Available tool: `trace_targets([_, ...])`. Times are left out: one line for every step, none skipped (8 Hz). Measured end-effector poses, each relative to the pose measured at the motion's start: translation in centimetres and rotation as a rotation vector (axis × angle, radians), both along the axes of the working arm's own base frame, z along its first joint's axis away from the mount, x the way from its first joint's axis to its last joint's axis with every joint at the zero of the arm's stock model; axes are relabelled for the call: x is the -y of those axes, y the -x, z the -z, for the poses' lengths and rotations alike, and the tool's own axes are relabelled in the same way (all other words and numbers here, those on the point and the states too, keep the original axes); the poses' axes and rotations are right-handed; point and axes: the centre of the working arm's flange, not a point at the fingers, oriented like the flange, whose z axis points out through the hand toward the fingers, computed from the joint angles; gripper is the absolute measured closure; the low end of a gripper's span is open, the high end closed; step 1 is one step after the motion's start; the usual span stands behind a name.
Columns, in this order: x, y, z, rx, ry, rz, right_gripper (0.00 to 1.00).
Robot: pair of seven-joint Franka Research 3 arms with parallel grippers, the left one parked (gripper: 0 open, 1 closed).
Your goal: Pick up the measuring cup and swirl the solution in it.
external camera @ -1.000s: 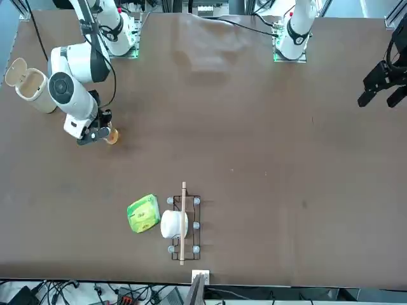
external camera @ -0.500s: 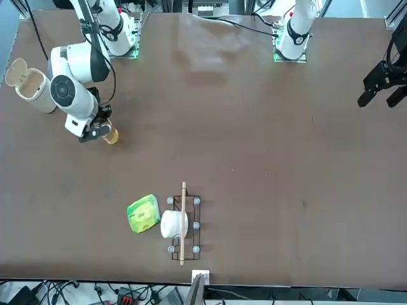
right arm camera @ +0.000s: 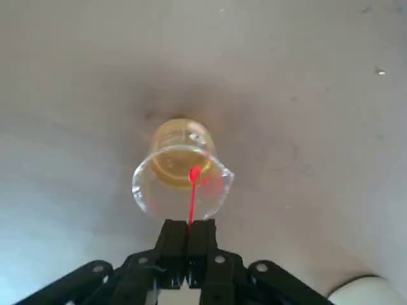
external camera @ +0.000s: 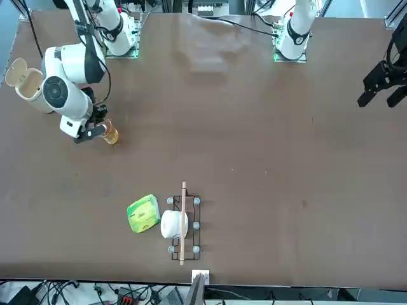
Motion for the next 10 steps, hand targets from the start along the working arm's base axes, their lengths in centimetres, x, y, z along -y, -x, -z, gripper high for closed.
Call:
trace_targets([0.3,-0.3,0.1,0.017,-0.003,-0.001,0.97])
trace_targets([0.2,-0.6,0.3,0.03,-0.006,-0.003,0.97])
trace_targets([0.2,-1.0,0.6,0.039,-0.006,-0.005,0.97])
trace_targets([0.1,-1.5,0.6,0.046,-0.006,-0.006,0.97])
trace_targets([0.0,-2.0,0.4,0.052,-0.007,-0.006,0.97])
trace_targets([-0.2,-2.2,0.3,0.056,-0.01,-0.005,0.97])
trace_targets([-0.7,-2.3,0.3,0.057,-0.016,-0.002,0.97])
trace_targets([-1.3,-2.2,0.4,0.057,-0.019,-0.001,0.97])
trace_targets([-2.0,-2.1,0.5,0.057,-0.018,0.002,0.97])
trace_targets([-2.6,-2.0,0.5,0.055,-0.016,0.002,0.97])
